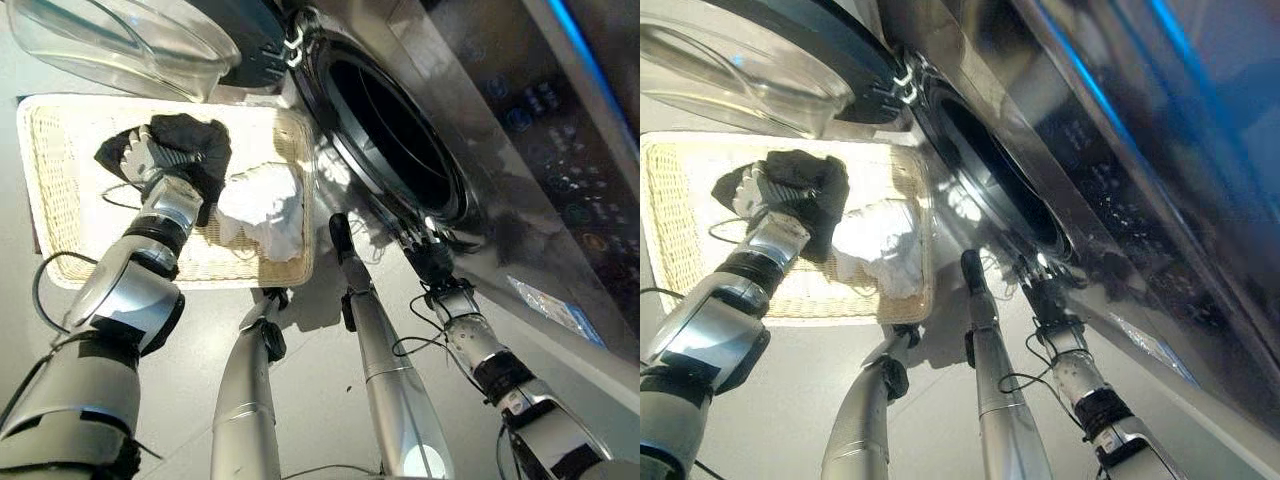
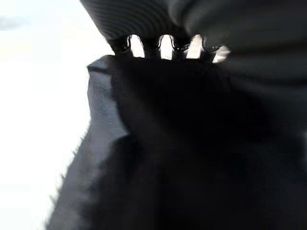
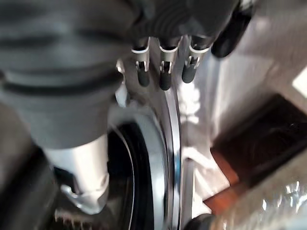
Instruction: Put the clothes into the washing machine.
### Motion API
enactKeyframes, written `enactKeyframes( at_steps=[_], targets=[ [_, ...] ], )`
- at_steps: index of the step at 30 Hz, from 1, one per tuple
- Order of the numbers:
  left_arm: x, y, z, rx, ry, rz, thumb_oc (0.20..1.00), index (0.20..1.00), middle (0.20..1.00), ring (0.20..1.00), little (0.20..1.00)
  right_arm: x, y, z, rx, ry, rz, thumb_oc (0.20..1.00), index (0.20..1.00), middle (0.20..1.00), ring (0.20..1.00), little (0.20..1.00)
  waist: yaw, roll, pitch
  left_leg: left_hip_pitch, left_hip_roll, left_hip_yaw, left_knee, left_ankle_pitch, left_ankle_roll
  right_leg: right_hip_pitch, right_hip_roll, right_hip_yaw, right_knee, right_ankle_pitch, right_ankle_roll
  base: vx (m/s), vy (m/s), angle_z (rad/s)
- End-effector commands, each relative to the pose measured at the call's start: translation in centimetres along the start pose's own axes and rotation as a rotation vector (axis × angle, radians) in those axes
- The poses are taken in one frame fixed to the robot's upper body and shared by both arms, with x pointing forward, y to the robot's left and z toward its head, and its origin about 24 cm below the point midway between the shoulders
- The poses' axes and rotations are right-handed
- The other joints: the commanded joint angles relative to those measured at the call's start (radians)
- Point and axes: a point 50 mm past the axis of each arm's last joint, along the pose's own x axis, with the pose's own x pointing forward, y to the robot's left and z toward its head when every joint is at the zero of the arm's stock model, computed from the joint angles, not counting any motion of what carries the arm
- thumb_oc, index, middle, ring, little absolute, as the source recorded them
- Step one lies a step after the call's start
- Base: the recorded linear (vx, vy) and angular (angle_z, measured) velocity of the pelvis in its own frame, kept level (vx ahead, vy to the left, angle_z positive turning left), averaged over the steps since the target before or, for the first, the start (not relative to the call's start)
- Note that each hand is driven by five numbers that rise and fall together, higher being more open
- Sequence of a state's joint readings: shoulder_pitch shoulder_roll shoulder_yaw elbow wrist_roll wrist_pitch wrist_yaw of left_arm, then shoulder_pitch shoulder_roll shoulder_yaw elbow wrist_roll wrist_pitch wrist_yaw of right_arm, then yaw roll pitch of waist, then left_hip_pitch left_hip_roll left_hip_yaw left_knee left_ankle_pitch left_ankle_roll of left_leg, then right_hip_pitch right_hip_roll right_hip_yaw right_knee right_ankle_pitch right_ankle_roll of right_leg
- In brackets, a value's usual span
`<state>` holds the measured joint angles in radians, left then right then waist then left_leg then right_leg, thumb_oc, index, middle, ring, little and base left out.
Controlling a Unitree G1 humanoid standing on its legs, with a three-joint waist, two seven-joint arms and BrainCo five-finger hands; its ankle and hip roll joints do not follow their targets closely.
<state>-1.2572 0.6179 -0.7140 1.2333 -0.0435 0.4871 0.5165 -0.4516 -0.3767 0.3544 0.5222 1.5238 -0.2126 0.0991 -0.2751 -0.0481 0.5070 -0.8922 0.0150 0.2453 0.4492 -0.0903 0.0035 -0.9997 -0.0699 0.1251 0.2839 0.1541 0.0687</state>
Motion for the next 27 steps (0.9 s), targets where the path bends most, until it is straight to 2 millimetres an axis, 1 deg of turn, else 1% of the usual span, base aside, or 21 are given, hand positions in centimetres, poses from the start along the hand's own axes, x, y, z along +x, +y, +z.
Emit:
enactKeyframes(
  at_steps=[1,4,5,8,9,10,11,12,13,14,15,16,18,20,21,22,23,25,27],
  targets=[
    [0.2,-1.3,-6.3,0.183,0.238,-0.088,0.2,0.2,0.2,0.2,0.2,-1.2,1.1,0.6,-0.128,-0.001,0.109,1.0,1.0,1.0,1.0,1.0,-0.023,0.007,0.013,-0.011,-0.031,-0.011,0.1,-0.058,-0.035,0.036,0.055,-0.065,0.009,-0.072,-0.001,-0.02,0.16,-0.12],
    [-0.1,-2.1,-6.5,0.147,0.226,-0.096,0.2,0.2,0.2,0.2,0.2,-1.4,1.7,0.0,-0.294,0.032,0.157,1.0,1.0,1.0,1.0,1.0,-0.019,0.011,0.013,-0.007,-0.038,-0.014,0.09,-0.05,-0.035,0.039,0.055,-0.061,0.011,-0.073,0.0,-0.02,0.078,-0.06],
    [-0.2,-2.4,-6.5,0.107,0.206,-0.093,0.2,0.2,0.2,0.2,0.2,-1.4,2.4,-0.1,-0.458,0.036,0.201,1.0,1.0,1.0,1.0,1.0,-0.011,0.014,0.013,0.0,-0.044,-0.02,0.077,-0.04,-0.035,0.046,0.055,-0.061,0.01,-0.075,0.0,-0.04,0.052,-0.01],
    [-0.2,-2.7,-6.5,0.028,0.181,-0.091,0.2,0.2,0.2,0.2,0.2,-1.3,3.7,0.1,-0.672,0.033,0.263,1.0,1.0,1.0,1.0,1.0,0.005,0.019,0.013,0.02,-0.053,-0.032,0.05,-0.021,-0.038,0.066,0.054,-0.068,0.008,-0.079,0.001,-0.03,0.017,0.0],
    [-0.2,-2.8,-6.6,0.018,0.178,-0.091,0.2,0.2,0.2,0.2,0.2,-1.3,3.9,0.1,-0.708,0.033,0.276,1.0,1.0,1.0,1.0,1.0,0.007,0.021,0.013,0.023,-0.054,-0.034,0.046,-0.018,-0.039,0.068,0.054,-0.07,0.008,-0.08,0.001,-0.04,0.008,0.02],
    [-0.2,-2.8,-6.7,-0.003,0.158,-0.09,0.2,0.2,0.2,0.2,0.2,-1.1,4.8,0.1,-0.871,0.023,0.327,1.0,1.0,1.0,1.0,1.0,0.02,0.026,0.013,0.042,-0.06,-0.044,0.028,-0.006,-0.042,0.091,0.052,-0.08,0.004,-0.082,0.001,-0.05,0.0,0.04],
    [-0.2,-3.0,-6.8,-0.031,0.151,-0.093,0.2,0.2,0.2,0.2,0.2,-1.0,5.4,0.2,-0.945,0.01,0.344,1.0,1.0,1.0,1.0,1.0,0.027,0.029,0.013,0.052,-0.062,-0.05,0.017,0.002,-0.045,0.103,0.05,-0.086,0.002,-0.084,0.001,-0.05,-0.002,0.06],
    [-0.2,-3.0,-6.8,-0.038,0.147,-0.093,0.2,0.2,0.2,0.2,0.2,-1.0,5.7,0.3,-0.98,0.002,0.353,1.0,1.0,1.0,1.0,1.0,0.031,0.03,0.013,0.056,-0.063,-0.052,0.013,0.005,-0.045,0.107,0.05,-0.089,0.002,-0.085,0.001,-0.04,-0.007,0.09],
    [-0.2,-3.0,-6.8,-0.047,0.128,-0.083,0.2,0.2,0.2,0.2,0.2,-0.9,6.4,0.5,-1.064,-0.018,0.379,1.0,1.0,1.0,1.0,1.0,0.041,0.034,0.013,0.068,-0.065,-0.06,0.0,0.014,-0.046,0.12,0.05,-0.095,0.0,-0.088,0.0,-0.03,-0.009,0.13],
    [-0.3,-3.1,-6.7,-0.055,0.12,-0.082,0.2,0.2,0.2,0.2,0.2,-0.8,6.8,0.5,-1.1,-0.027,0.393,1.0,1.0,1.0,1.0,1.0,0.047,0.036,0.013,0.073,-0.066,-0.063,-0.008,0.018,-0.046,0.127,0.05,-0.098,0.0,-0.09,-0.001,-0.11,-0.054,0.19],
    [-0.2,-2.7,-6.3,-0.107,0.084,-0.063,0.2,0.2,0.2,0.2,0.2,-0.5,8.3,0.9,-1.178,-0.07,0.43,1.0,1.0,1.0,1.0,1.0,0.058,0.04,0.013,0.058,-0.073,-0.064,-0.038,0.064,-0.044,0.113,0.043,-0.105,-0.007,-0.068,-0.006,-0.11,-0.059,0.2],
    [-0.2,-2.7,-6.3,-0.116,0.074,-0.06,0.2,0.2,0.2,0.2,0.2,-0.5,8.6,0.9,-1.203,-0.076,0.444,1.0,1.0,1.0,1.0,1.0,0.062,0.042,0.013,0.062,-0.074,-0.068,-0.044,0.068,-0.045,0.118,0.041,-0.108,-0.006,-0.07,-0.006,-0.12,-0.081,0.24],
    [-0.5,-2.9,-5.9,-0.173,0.029,-0.055,0.2,0.2,0.2,0.2,0.2,-0.5,9.7,1.0,-1.276,-0.099,0.473,1.0,1.0,1.0,1.0,1.0,0.088,0.053,0.013,0.084,-0.073,-0.087,-0.076,0.087,-0.049,0.143,0.043,-0.124,0.003,-0.087,-0.01,-0.05,-0.074,0.4],
    [-0.8,-3.1,-5.4,-0.229,-0.01,-0.053,0.2,0.2,0.2,0.2,0.2,-0.6,10.4,1.0,-1.308,-0.112,0.492,1.0,1.0,1.0,1.0,1.0,0.11,0.061,0.013,0.103,-0.072,-0.103,-0.109,0.104,-0.051,0.165,0.044,-0.14,0.006,-0.101,-0.013,-0.06,-0.101,0.47],
    [-1.0,-3.2,-5.2,-0.269,-0.037,-0.062,0.2,0.2,0.2,0.2,0.2,-0.7,10.7,0.9,-1.292,-0.108,0.497,1.0,1.0,1.0,1.0,1.0,0.123,0.066,0.013,0.12,-0.072,-0.114,-0.134,0.117,-0.054,0.185,0.043,-0.153,0.008,-0.111,-0.015,-0.04,-0.079,0.3],
    [-1.0,-3.2,-5.2,-0.269,-0.037,-0.062,0.2,0.2,0.2,0.2,0.2,-0.7,10.7,0.9,-1.292,-0.108,0.497,1.0,1.0,1.0,1.0,1.0,0.123,0.066,0.013,0.12,-0.072,-0.114,-0.134,0.117,-0.054,0.185,0.043,-0.153,0.008,-0.111,-0.015,-0.05,-0.105,0.51],
    [-1.5,-3.5,-4.7,-0.343,-0.069,-0.08,0.2,0.2,0.2,0.2,0.2,-0.7,10.9,0.8,-1.266,-0.113,0.484,1.0,1.0,1.0,1.0,1.0,0.14,0.072,0.013,0.139,-0.069,-0.125,-0.163,0.132,-0.058,0.205,0.043,-0.168,0.008,-0.122,-0.017,-0.05,-0.099,0.4],
    [-2.1,-4.0,-4.2,-0.413,-0.107,-0.107,0.2,0.2,0.2,0.2,0.2,-0.8,10.9,0.7,-1.255,-0.126,0.479,1.0,1.0,1.0,1.0,1.0,0.157,0.077,0.013,0.154,-0.066,-0.136,-0.192,0.147,-0.06,0.219,0.043,-0.185,0.011,-0.133,-0.018,-0.06,-0.105,0.45],
    [-3.1,-4.7,-3.4,-0.518,-0.152,-0.149,0.2,0.2,0.2,0.2,0.2,-1.0,11.1,0.3,-1.265,-0.136,0.482,1.0,1.0,1.0,1.0,1.0,0.177,0.084,0.013,0.171,-0.064,-0.15,-0.221,0.162,-0.062,0.237,0.041,-0.205,0.013,-0.145,-0.021,-0.05,-0.07,0.55]
  ],
)
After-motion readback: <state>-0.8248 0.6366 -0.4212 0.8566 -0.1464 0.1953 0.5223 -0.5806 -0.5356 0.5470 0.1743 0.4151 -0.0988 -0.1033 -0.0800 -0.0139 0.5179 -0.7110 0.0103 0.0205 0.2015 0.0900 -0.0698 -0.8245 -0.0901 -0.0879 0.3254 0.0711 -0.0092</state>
